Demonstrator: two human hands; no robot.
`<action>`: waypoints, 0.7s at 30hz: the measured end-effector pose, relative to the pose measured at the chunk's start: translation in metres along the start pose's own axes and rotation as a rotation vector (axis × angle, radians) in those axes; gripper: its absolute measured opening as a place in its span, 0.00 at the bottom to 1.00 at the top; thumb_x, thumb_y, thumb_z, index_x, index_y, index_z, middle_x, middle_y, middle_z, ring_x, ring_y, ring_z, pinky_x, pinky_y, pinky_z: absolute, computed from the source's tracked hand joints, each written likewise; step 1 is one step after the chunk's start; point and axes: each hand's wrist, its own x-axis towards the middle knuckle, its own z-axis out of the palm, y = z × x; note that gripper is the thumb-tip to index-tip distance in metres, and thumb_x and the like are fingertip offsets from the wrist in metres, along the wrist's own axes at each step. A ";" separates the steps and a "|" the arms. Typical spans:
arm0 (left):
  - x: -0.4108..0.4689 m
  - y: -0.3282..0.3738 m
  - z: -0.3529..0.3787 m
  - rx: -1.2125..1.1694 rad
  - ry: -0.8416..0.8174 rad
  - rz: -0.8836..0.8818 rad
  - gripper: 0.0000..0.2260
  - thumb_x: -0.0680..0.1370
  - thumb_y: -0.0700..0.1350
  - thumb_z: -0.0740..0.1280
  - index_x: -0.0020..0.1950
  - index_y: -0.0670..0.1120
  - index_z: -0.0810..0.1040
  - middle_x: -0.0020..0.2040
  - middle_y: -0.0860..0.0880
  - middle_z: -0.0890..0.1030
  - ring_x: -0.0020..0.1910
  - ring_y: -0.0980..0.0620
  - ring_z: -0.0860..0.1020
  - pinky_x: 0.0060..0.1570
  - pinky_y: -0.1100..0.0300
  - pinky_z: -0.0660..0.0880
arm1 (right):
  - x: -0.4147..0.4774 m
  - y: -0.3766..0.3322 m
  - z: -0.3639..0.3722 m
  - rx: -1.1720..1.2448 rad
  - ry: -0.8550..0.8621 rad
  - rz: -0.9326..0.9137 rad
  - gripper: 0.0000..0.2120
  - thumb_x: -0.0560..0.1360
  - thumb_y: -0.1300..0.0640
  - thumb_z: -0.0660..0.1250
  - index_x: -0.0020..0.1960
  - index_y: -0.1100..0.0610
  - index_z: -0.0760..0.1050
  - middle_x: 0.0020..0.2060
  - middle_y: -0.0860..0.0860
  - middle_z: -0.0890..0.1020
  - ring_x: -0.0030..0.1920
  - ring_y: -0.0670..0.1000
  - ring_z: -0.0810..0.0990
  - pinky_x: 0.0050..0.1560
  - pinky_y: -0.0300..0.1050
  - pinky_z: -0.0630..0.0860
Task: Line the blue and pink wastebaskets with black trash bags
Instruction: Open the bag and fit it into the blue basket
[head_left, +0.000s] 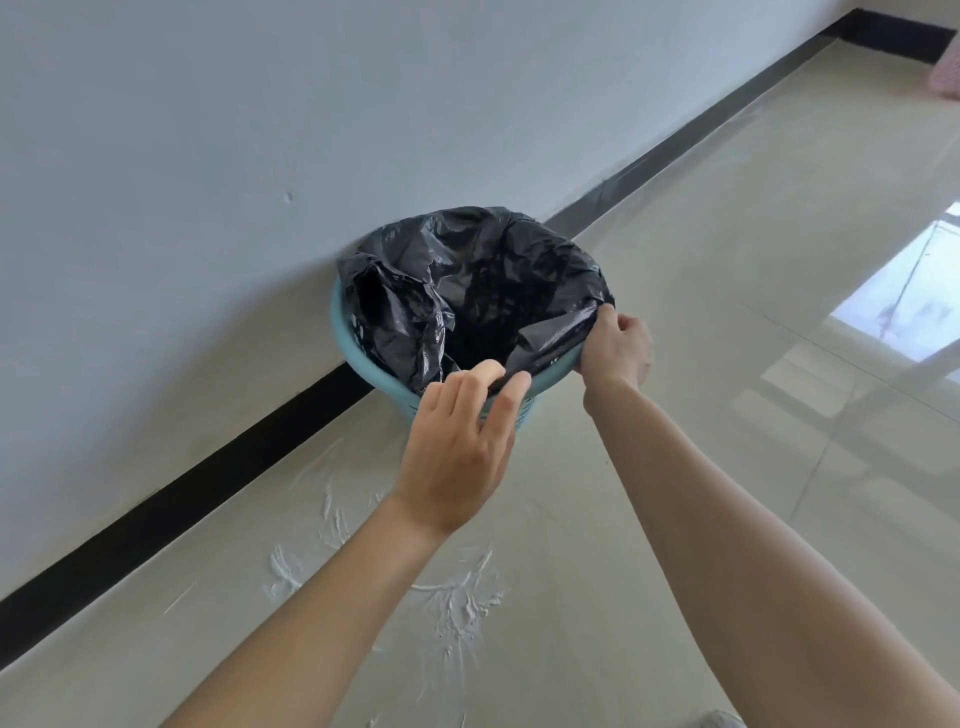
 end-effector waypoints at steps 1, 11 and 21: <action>0.001 -0.001 -0.003 0.020 -0.008 -0.021 0.13 0.78 0.39 0.65 0.63 0.42 0.76 0.54 0.42 0.79 0.45 0.45 0.75 0.40 0.51 0.72 | 0.001 0.000 0.002 -0.007 0.019 0.017 0.13 0.77 0.44 0.57 0.51 0.52 0.74 0.43 0.47 0.79 0.51 0.54 0.79 0.54 0.52 0.76; 0.005 -0.011 -0.030 0.071 -0.175 -0.102 0.15 0.75 0.42 0.72 0.60 0.40 0.80 0.41 0.46 0.77 0.40 0.44 0.76 0.39 0.50 0.74 | 0.008 -0.008 0.010 0.119 0.208 0.019 0.12 0.83 0.48 0.54 0.55 0.56 0.68 0.35 0.43 0.70 0.40 0.52 0.72 0.44 0.44 0.66; -0.019 -0.019 -0.011 -0.055 -0.100 0.000 0.08 0.77 0.30 0.64 0.53 0.38 0.79 0.42 0.42 0.77 0.36 0.46 0.73 0.34 0.54 0.75 | -0.006 0.002 0.007 0.528 -0.177 0.348 0.15 0.72 0.39 0.71 0.43 0.51 0.76 0.42 0.47 0.84 0.38 0.49 0.85 0.43 0.51 0.84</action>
